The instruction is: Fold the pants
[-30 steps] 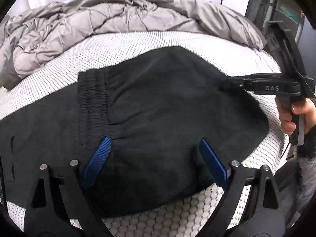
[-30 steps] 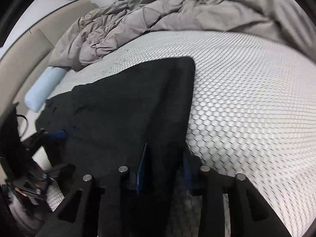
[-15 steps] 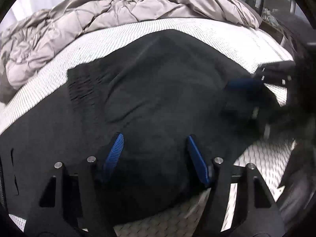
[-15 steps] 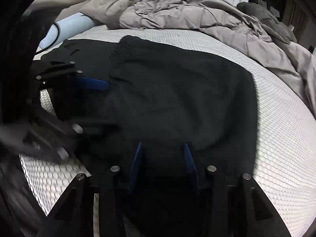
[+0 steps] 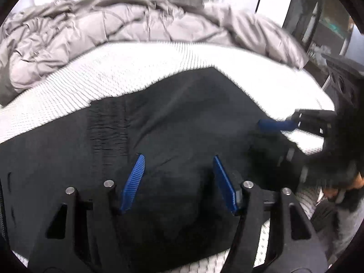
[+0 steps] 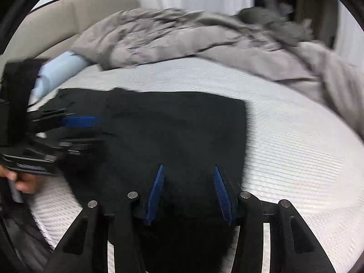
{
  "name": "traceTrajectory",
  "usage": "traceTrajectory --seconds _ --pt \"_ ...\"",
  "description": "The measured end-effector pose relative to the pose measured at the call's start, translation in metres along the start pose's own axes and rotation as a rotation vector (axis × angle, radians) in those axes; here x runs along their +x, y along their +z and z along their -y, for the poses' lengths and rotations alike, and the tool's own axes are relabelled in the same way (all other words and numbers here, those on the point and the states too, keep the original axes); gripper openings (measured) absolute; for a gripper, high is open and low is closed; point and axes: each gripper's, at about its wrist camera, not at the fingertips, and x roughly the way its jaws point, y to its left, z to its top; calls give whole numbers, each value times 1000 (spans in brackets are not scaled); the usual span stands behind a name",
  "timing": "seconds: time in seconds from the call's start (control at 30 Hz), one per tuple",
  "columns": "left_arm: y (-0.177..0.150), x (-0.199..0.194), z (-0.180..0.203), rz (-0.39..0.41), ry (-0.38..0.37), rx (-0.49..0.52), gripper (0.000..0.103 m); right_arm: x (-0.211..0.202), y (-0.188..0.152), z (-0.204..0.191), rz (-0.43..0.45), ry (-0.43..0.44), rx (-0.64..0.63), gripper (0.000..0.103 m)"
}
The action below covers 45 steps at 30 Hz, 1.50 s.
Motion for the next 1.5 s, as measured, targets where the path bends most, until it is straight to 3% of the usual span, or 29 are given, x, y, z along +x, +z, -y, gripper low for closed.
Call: traceTrajectory --seconds 0.03,0.13,0.27,0.4,0.6,0.73,0.83,0.97,1.1,1.23,1.3,1.37,1.5 --pt "1 9 2 -22 17 23 60 14 3 -6 -46 15 -24 46" --pt "-7 17 4 -38 46 112 55 38 -6 -16 -93 -78 -142 45" --pt "-17 4 -11 -17 1 73 55 21 -19 15 -83 -156 -101 45" --pt "-19 -2 -11 -4 12 50 55 6 -28 30 -71 -203 -73 46" --pt "9 -17 -7 65 -19 7 55 -16 -1 34 71 -54 30 46" --pt "29 27 -7 -49 36 14 52 35 24 14 -44 -12 -1 46" --pt "29 32 -15 -58 11 7 45 57 29 7 -95 -129 -83 46" --pt "19 25 -23 -48 3 23 40 46 24 32 -102 -199 -50 45" --pt "16 16 -15 -39 60 41 40 35 15 28 -86 -262 -105 46" --pt "30 1 -9 19 32 33 40 19 28 26 -8 -144 -32 46" --pt "42 7 -10 19 58 38 40 22 39 23 22 -107 -12 46" --pt "51 22 -20 -12 77 18 40 36 51 19 16 -96 -13 46" --pt "50 40 -47 -58 7 -40 28 74 54 12 -71 -114 -58 46"
